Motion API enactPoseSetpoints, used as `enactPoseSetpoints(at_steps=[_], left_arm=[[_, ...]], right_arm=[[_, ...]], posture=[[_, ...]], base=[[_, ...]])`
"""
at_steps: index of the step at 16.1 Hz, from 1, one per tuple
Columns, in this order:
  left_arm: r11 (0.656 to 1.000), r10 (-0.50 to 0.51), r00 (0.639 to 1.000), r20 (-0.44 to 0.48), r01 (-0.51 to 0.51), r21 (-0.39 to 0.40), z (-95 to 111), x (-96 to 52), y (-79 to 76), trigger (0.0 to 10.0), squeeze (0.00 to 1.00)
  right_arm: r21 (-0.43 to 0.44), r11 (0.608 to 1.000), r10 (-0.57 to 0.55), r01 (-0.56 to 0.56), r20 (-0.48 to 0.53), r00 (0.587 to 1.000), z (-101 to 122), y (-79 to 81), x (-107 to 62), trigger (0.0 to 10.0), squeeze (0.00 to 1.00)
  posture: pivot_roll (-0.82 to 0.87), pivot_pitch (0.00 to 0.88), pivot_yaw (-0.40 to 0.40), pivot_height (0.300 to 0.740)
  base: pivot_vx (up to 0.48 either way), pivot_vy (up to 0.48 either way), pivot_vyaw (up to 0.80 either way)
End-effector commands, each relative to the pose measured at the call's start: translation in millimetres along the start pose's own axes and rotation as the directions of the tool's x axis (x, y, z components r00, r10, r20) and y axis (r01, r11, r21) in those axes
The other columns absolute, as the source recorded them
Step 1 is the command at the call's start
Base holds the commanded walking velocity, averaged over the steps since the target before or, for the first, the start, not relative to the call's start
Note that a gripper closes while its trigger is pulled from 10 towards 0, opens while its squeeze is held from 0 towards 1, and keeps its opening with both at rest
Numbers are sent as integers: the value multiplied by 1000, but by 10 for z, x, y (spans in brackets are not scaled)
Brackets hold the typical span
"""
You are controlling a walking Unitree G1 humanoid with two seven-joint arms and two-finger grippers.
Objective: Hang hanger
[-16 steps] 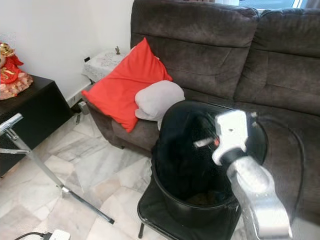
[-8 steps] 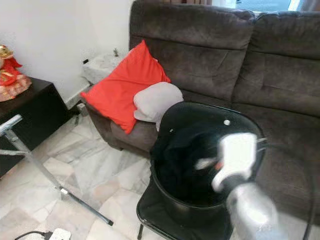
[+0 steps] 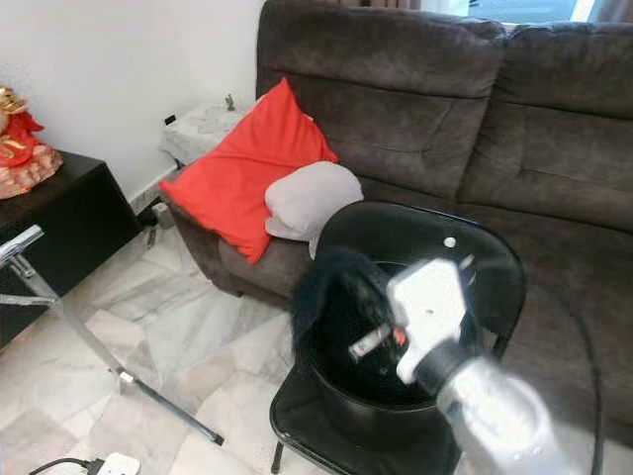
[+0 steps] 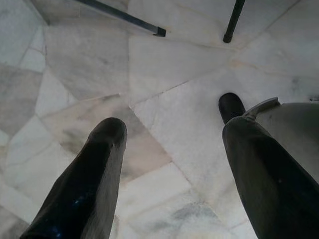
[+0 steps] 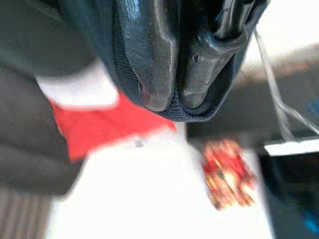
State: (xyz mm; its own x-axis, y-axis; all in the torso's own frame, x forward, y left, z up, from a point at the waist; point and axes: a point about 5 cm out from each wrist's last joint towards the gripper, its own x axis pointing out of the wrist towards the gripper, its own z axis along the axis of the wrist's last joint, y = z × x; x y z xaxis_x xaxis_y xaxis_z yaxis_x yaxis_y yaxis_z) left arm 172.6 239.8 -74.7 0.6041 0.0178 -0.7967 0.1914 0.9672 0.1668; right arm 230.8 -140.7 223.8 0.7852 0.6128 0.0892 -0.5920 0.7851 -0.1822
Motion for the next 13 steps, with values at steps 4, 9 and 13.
enactPoseSetpoints(at_steps=[4, 9, 13], left_arm=[[1000, 2, 999, -48, -1, 16, -102, -24, 16, 10000, 0], [1000, -2, 999, -43, 3, 23, -70, -14, 15, 10000, 0], [1000, 1, 999, -49, 0, 20, -84, -20, 33, 10000, 0]], right_arm=[[-124, 991, 47, -43, 32, 998, 219, -162, -253, 0, 0], [-228, 969, 26, -101, -309, 951, -286, -336, -389, 0, 0], [-212, 959, 111, -186, -322, 940, -447, -270, -215, 0, 0]], posture=[[-14, 72, 97, 740], [-18, 61, 102, 740], [-13, 65, 107, 740]], base=[[0, 0, 0], [0, 0, 0], [0, 0, 0]])
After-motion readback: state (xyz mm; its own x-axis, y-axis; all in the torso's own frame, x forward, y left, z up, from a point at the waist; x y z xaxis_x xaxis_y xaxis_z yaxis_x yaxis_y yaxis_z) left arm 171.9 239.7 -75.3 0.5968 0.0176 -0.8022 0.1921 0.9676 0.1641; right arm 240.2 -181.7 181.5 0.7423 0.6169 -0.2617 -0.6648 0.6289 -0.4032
